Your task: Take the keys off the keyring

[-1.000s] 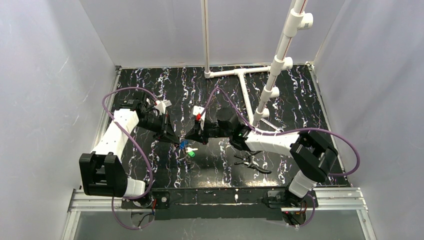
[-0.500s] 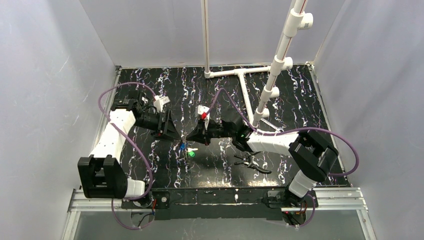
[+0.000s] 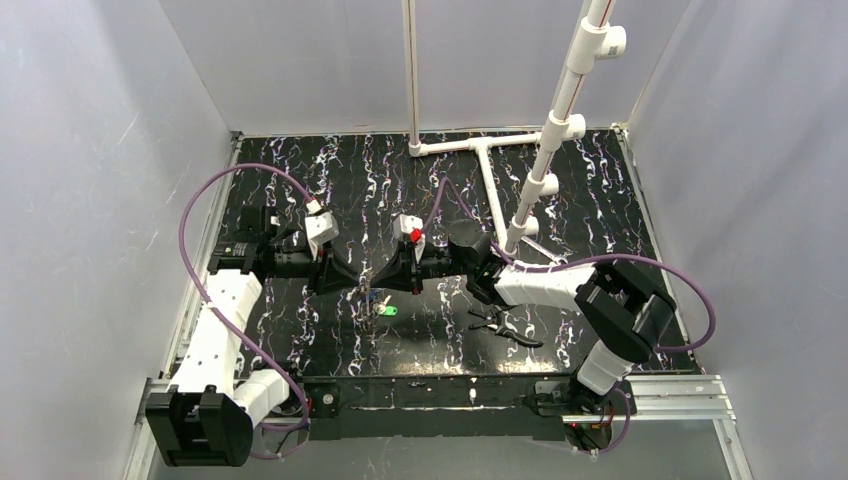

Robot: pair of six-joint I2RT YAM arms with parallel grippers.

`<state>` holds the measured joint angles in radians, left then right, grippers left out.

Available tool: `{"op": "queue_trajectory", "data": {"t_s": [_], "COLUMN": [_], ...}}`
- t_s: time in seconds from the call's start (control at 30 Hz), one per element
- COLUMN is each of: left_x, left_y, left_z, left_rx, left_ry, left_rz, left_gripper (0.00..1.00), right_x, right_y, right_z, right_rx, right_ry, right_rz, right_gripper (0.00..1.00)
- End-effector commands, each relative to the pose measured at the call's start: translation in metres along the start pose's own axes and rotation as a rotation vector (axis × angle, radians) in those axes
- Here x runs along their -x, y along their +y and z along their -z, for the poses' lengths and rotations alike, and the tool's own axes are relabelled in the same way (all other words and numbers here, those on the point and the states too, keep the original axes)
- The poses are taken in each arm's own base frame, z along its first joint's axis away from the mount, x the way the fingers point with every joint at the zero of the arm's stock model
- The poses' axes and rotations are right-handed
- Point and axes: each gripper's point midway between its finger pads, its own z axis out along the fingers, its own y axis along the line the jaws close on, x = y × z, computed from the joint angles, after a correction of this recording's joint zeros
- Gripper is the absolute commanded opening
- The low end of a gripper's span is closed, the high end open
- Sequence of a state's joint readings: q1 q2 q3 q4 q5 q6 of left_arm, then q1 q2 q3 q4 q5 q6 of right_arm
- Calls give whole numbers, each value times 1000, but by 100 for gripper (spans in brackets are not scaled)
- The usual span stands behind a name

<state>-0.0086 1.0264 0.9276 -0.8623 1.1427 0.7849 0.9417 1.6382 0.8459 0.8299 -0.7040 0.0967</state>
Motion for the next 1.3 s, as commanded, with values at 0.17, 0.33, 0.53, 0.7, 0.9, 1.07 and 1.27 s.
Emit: {"op": "queue_trajectory", "data": {"t_s": [0.17,0.33,0.53,0.7,0.9,1.07,1.27], "left_x": [-2,-9,-14,-16,-14,-17,-18], "left_y": [-8,-11,-7,-6,-7,-9,-10], "left_z": [-16,-21,-22,-22,-24,-25,-27], "left_rx": [-105,-127,-115,-106,-117,-122,-127], "left_ry": [-48,-34,-14,-10,-23,-20,-21], "left_rz": [-110,-85,-52,-43,-26,-22,-11], "left_gripper": [26,25,15,15,8,6,13], "right_x": [15,16,19,22,23,24,27], "right_y": [1,1,0,0,1,1,1], "right_z": [-1,-1,2,5,6,6,6], "right_rx": [30,31,26,26,26,25,26], "right_ry": [-74,-78,-92,-107,-120,-128,-137], "right_rz": [40,37,37,36,32,29,25], "right_gripper": [1,1,1,1,1,1,1]}}
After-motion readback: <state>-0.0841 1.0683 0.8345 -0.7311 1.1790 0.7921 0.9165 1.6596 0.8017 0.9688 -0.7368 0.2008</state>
